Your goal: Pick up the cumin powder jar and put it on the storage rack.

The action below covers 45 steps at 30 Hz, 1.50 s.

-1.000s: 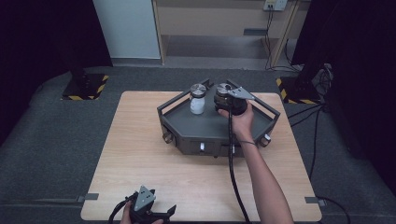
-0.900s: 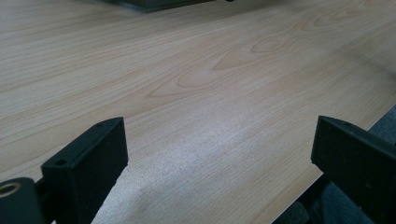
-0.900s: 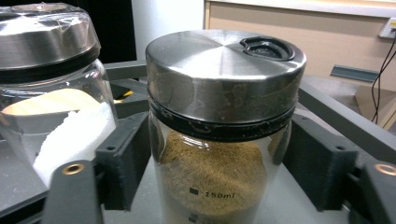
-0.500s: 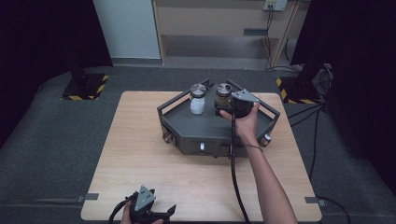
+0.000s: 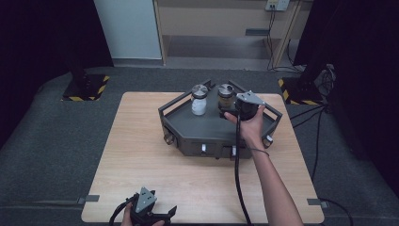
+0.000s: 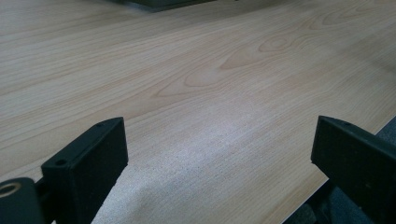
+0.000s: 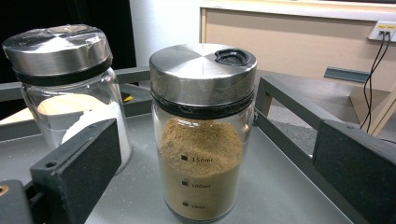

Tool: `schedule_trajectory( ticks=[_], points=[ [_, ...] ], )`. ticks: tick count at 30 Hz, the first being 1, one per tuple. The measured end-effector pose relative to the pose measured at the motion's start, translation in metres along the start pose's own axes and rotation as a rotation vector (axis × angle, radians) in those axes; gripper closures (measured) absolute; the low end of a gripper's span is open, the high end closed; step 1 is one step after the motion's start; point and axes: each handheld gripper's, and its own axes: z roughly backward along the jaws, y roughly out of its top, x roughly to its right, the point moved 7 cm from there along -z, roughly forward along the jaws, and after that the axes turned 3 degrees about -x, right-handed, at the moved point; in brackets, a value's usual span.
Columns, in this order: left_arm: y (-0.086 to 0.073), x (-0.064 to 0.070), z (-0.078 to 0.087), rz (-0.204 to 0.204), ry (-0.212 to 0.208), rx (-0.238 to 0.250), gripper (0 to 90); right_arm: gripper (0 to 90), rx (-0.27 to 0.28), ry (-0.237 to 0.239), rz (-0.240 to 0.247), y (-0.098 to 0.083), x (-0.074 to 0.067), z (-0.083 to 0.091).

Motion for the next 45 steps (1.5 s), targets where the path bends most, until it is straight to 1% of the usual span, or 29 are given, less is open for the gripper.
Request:
schedule_trajectory(
  ticks=[5, 10, 11, 12, 14, 17, 20, 22, 32, 35, 40, 45],
  points=[
    [0.000, 0.000, 0.000, 0.002, 0.001, 0.001, 2.9, 1.6, 0.009, 0.000, 0.000, 0.001, -0.001, 0.004],
    [0.000, 0.000, 0.000, 0.001, 0.000, 0.002, 2.9, 1.3, 0.031, 0.022, 0.009, -0.001, -0.004, 0.018],
    [0.000, 0.000, 0.000, 0.000, 0.000, 0.001, 2.9, 1.3, 0.034, 0.031, -0.006, -0.002, -0.003, 0.021],
    [0.000, 0.000, 0.000, -0.001, 0.001, 0.001, 2.9, 1.4, 0.049, 0.031, -0.015, -0.004, -0.003, 0.025],
    [0.000, 0.001, 0.000, -0.001, 0.001, -0.001, 2.9, 1.4, 0.064, 0.027, -0.018, -0.005, -0.002, 0.032],
    [0.000, 0.001, 0.000, -0.007, 0.006, 0.000, 2.9, 1.4, 0.074, 0.040, -0.046, -0.005, 0.001, 0.042],
    [-0.001, 0.001, 0.000, -0.004, 0.014, 0.003, 2.9, 1.3, 0.097, 0.044, -0.070, -0.006, 0.003, 0.053],
    [-0.001, 0.001, 0.000, -0.005, 0.018, 0.002, 2.9, 1.3, 0.109, 0.048, -0.076, -0.007, 0.004, 0.061],
    [-0.002, 0.004, 0.000, -0.010, 0.043, 0.010, 2.9, 1.3, 0.153, 0.056, -0.081, -0.014, 0.007, 0.097],
    [-0.002, 0.004, 0.000, -0.010, 0.053, 0.013, 2.9, 1.3, 0.159, 0.060, -0.069, -0.016, 0.006, 0.107],
    [-0.002, 0.004, 0.001, -0.012, 0.065, 0.020, 2.9, 1.2, 0.170, 0.067, -0.071, -0.021, 0.007, 0.123],
    [-0.003, 0.004, 0.002, -0.013, 0.075, 0.026, 2.9, 1.1, 0.181, 0.065, -0.065, -0.026, 0.008, 0.141]
  ],
)
